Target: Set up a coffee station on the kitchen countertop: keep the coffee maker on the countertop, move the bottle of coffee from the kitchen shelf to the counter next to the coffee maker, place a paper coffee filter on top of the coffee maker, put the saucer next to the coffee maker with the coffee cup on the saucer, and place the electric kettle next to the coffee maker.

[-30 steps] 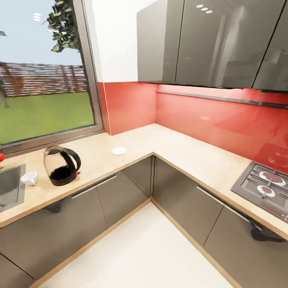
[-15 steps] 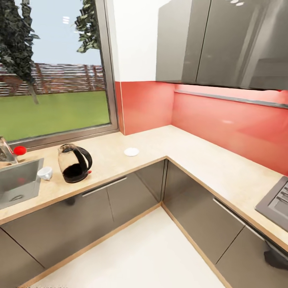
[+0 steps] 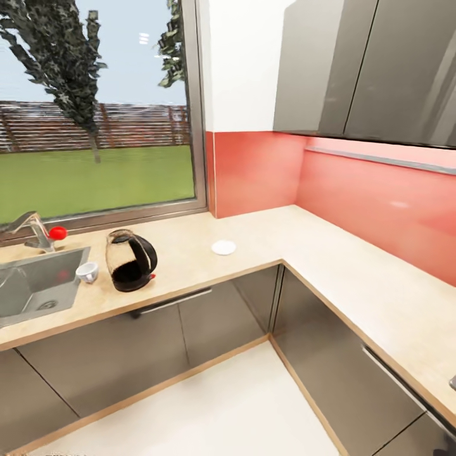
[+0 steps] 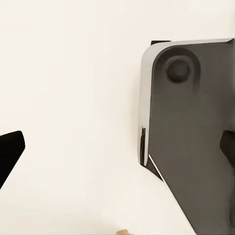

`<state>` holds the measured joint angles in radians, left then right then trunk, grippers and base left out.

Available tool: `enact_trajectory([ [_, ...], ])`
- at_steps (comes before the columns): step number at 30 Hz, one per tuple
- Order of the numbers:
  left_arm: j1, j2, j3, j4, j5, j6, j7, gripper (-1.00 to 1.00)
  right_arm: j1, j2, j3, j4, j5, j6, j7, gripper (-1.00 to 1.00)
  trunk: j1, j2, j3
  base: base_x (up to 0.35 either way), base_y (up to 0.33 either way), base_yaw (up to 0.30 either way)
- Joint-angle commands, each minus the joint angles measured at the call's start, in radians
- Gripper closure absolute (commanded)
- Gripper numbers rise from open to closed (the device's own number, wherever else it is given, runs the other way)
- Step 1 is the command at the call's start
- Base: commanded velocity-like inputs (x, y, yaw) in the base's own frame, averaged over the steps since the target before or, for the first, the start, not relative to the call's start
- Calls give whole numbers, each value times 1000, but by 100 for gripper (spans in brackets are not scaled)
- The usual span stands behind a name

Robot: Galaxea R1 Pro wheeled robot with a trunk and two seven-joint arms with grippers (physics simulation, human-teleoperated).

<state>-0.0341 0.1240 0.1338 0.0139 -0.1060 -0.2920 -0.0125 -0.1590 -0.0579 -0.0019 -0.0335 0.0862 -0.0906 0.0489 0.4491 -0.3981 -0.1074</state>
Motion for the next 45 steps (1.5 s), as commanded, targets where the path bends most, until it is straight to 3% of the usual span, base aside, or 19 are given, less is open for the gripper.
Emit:
enact_trajectory([
  [1, -1, 0, 8, 1, -10, -4, -1, -100, -1, 0, -1, 0, 9, -3, 2, -100, 1, -2, -1, 178, -217, 217],
  [15, -2, 5, -6, 0, -19, -3, -4, -100, -1, 1, -1, -1, 9, -3, 0, -100, 1, -2, 3, 27, -128, 51],
  [30, -12, -4, -3, -100, -22, -3, -3, -100, -1, 47, -6, -106, 6, 1, 3, -100, 1, -2, 6, 0, -1, 0],
  [33, -13, -22, -5, -110, -23, -5, -4, -100, -1, 49, -5, -114, 6, 1, 3, -100, 1, -2, 8, 0, 0, 0],
  [35, -14, -51, -6, -139, -24, -6, -11, -100, -1, 50, -4, -113, 7, 0, 3, -100, 1, -2, 8, 0, 0, 0],
  [41, -34, -143, -9, -362, -29, 0, -35, -100, -1, 50, -3, -109, 9, 0, 3, -100, 1, -2, 9, 0, 0, 0],
  [45, -81, -166, -8, -512, -25, 11, -120, -100, -1, 49, -4, -111, 9, 0, 2, -100, 1, -2, 9, 0, 0, 0],
])
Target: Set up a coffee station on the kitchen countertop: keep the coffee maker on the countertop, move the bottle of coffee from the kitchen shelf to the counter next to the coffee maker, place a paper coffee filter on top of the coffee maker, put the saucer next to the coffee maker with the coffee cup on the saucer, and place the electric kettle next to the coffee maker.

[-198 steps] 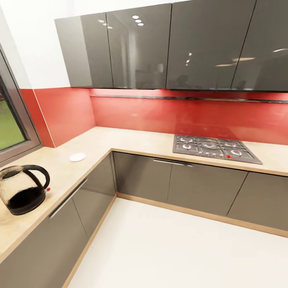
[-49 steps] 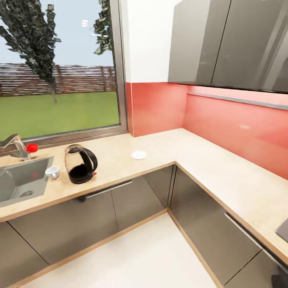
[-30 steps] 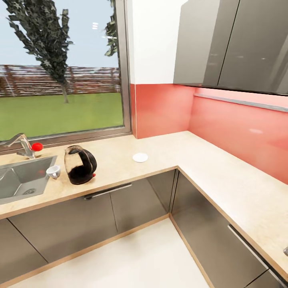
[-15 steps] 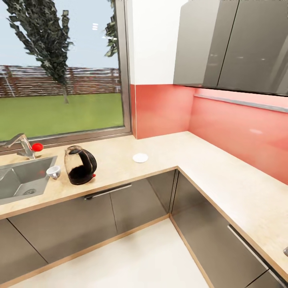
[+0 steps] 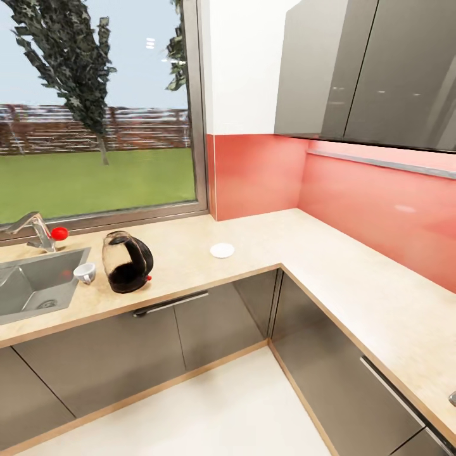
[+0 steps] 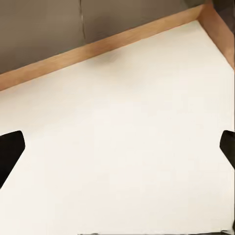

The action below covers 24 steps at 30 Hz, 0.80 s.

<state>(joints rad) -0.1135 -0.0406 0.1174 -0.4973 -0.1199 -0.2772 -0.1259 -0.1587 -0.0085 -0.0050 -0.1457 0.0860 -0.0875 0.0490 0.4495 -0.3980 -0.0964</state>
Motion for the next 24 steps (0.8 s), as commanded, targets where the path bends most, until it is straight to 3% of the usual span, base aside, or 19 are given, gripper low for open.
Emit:
enact_trajectory([
  [1, -20, -3, 9, -25, -10, -2, -35, -100, -1, 0, -2, 0, 9, -3, 2, -100, 0, -2, -2, 0, 0, 0],
  [6, -149, -21, 11, -89, -7, 15, -136, -100, -1, 2, -1, -5, 8, -4, 0, -100, 0, -2, -2, 0, 0, 0],
  [10, -289, -46, 11, -103, -3, 139, -199, -100, -1, 20, 0, -7, 9, -6, -2, -100, 0, -2, -2, 0, 0, 0],
  [14, -372, -57, 11, -105, 5, 201, -279, -100, -1, 27, 0, -32, 9, -6, -3, -100, 0, -2, -2, 0, 0, 0],
  [17, -442, -60, 12, -105, 40, 226, -379, -100, -1, 29, 0, -88, 9, -6, -3, -100, 0, -2, -2, 0, 0, 0],
  [20, -493, -60, 11, -106, 87, 275, -433, -100, -1, 30, 0, -113, 8, -6, -3, -100, 0, -2, -2, 0, 0, 0],
  [24, -578, -61, 10, -152, 152, 417, -472, -100, -1, 38, 0, -147, 8, -6, -3, -100, 0, -2, -2, 0, 0, 0],
])
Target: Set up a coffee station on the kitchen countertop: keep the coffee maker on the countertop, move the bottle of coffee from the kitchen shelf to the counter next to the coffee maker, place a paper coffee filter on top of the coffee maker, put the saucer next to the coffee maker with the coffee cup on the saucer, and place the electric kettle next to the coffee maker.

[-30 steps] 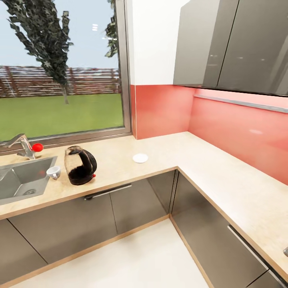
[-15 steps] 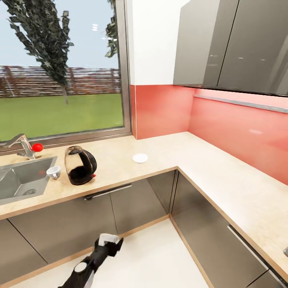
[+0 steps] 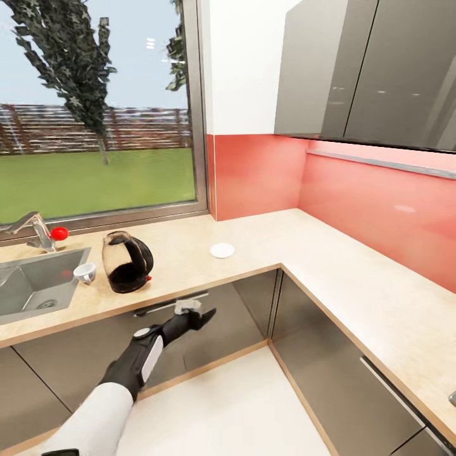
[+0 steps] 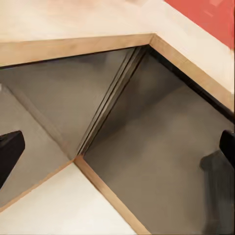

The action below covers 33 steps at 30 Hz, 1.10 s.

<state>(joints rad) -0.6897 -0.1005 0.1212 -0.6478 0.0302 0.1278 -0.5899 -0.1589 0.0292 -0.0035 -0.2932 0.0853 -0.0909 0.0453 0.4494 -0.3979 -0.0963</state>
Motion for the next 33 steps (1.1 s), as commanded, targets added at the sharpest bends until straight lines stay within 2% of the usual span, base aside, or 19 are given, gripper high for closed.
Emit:
enact_trajectory([
  [1, -10, -1, 7, -11, 8, 30, -10, -100, -1, 1, -1, -4, 9, -2, 1, -100, 1, -2, -2, 0, 0, 0],
  [5, -64, -2, 7, -80, 51, 142, -16, -100, -1, 4, -1, -35, 8, -2, 2, -100, 1, -2, -2, 0, 0, 0],
  [6, -87, -2, 7, -107, 81, 185, -15, -100, -1, 4, -2, -59, 7, -2, 3, -100, 1, -2, -2, 0, 0, 0],
  [8, -115, 0, 6, -125, 111, 232, -12, -100, -1, 8, -1, -91, 6, -1, 5, -100, 1, -2, -2, 0, 0, 0],
  [11, -168, 4, 7, -139, 135, 308, 2, -100, -1, 48, -1, -190, 5, -1, 7, -100, 1, -2, -2, 0, 0, 0],
  [12, -180, 6, 8, -138, 137, 321, 16, -100, -1, 66, -1, -237, 5, -1, 8, -100, 1, -2, -2, 0, 0, 0],
  [13, -192, 6, 7, -136, 139, 332, 65, -100, -1, 91, -1, -330, 5, -1, 8, -100, 1, -2, -2, 0, 0, 0],
  [14, -197, 6, 7, -136, 143, 336, 101, -100, -1, 104, -1, -391, 5, 0, 7, -100, 1, -2, -2, 0, 0, 0],
  [15, -201, 7, 6, -139, 147, 342, 153, -100, -1, 123, -1, -516, 5, 1, 7, -100, 1, -2, -2, 0, 0, 0],
  [17, -204, 9, 5, -141, 148, 345, 176, -100, -1, 133, -1, -649, -2, 3, 6, -100, 1, -2, -2, 0, 0, 0],
  [18, -209, 13, 6, -143, 149, 348, 188, -100, 0, 138, -1, -856, -74, 25, 4, -100, 1, -2, -2, 0, 0, 0],
  [20, -210, 15, 6, -143, 149, 349, 191, -100, 0, 134, -2, -987, -173, 103, 4, -100, 1, -2, -2, 0, 0, 0],
  [23, -207, 17, 6, -143, 149, 350, 191, -100, 1, 120, -12, -1127, -306, 259, 4, -100, 1, -2, -2, 0, 0, 0],
  [27, -201, 15, 4, -139, 149, 351, 191, -100, -13, 96, -54, -1197, -379, 359, 4, -100, 1, -2, -2, 0, 0, 0],
  [29, -199, 15, 3, -137, 149, 351, 191, -100, -33, 90, -83, -1205, -403, 373, 4, -100, 1, -2, -2, 0, 0, 0],
  [31, -198, 13, 2, -136, 149, 351, 191, -100, -68, 86, -111, -1209, -450, 385, 4, -100, 1, -2, -2, 0, 0, 0],
  [33, -197, 12, 2, -135, 148, 352, 190, -100, -94, 84, -120, -1211, -495, 397, 3, -100, 1, -2, -2, 0, 0, 0],
])
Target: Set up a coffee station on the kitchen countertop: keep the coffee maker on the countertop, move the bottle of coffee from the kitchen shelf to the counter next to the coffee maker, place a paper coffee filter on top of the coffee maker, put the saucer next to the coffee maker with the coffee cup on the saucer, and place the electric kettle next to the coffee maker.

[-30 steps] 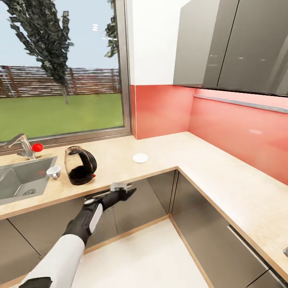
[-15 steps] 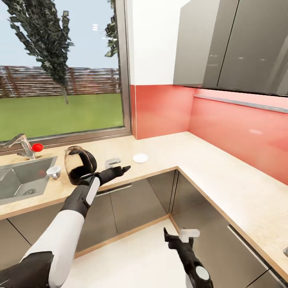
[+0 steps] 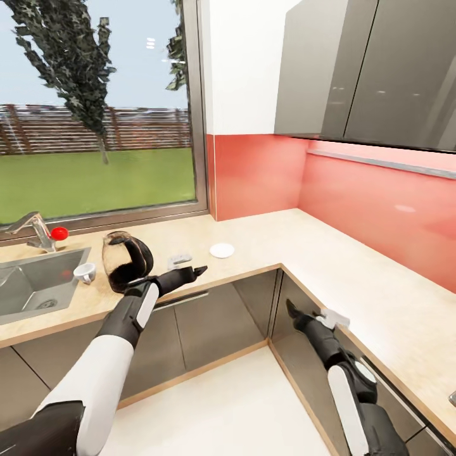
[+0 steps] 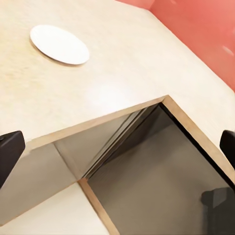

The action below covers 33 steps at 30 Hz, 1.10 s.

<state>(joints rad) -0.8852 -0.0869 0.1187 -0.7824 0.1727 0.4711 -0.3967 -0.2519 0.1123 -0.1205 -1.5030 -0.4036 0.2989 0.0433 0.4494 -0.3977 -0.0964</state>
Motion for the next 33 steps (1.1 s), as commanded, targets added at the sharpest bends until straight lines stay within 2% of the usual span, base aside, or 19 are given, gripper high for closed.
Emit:
enact_trajectory([
  [1, -1, -1, 5, 0, 6, 9, -4, -100, -20, 1, -7, -2, -32, 20, 4, -100, 1, -2, -2, 0, 0, 0],
  [4, 2, -2, 5, 0, 6, 10, -5, -100, -94, -1, -12, -3, -72, 117, 3, -100, 1, -2, -2, 0, 0, 0],
  [5, 2, -2, 5, 0, 6, 10, -5, -100, -110, -1, -13, -3, -75, 143, 3, -100, 1, -2, -2, 0, 0, 0],
  [8, 3, -2, 5, 1, 7, 10, -5, -100, -225, -6, -16, -2, -82, 306, 3, -100, 1, -2, -2, 0, 0, 0],
  [12, 3, -2, 4, -3, 5, 9, -5, -100, -332, -19, -18, 0, -86, 401, 5, -100, 1, -2, -2, 0, 0, 0],
  [18, 6, -3, 4, -11, 2, 9, -5, -100, -363, -43, -30, 6, -86, 424, 12, -100, 1, -2, -2, 0, 0, 0],
  [28, 5, -3, 5, -12, 3, 9, -5, -100, -365, -45, -30, 46, -86, 430, 12, -100, 1, -2, -2, 2, 0, 0],
  [33, 5, -4, 5, -12, 5, 9, -5, -100, -365, -45, -30, 100, -86, 432, 10, -100, 1, -2, -2, 213, 0, 0],
])
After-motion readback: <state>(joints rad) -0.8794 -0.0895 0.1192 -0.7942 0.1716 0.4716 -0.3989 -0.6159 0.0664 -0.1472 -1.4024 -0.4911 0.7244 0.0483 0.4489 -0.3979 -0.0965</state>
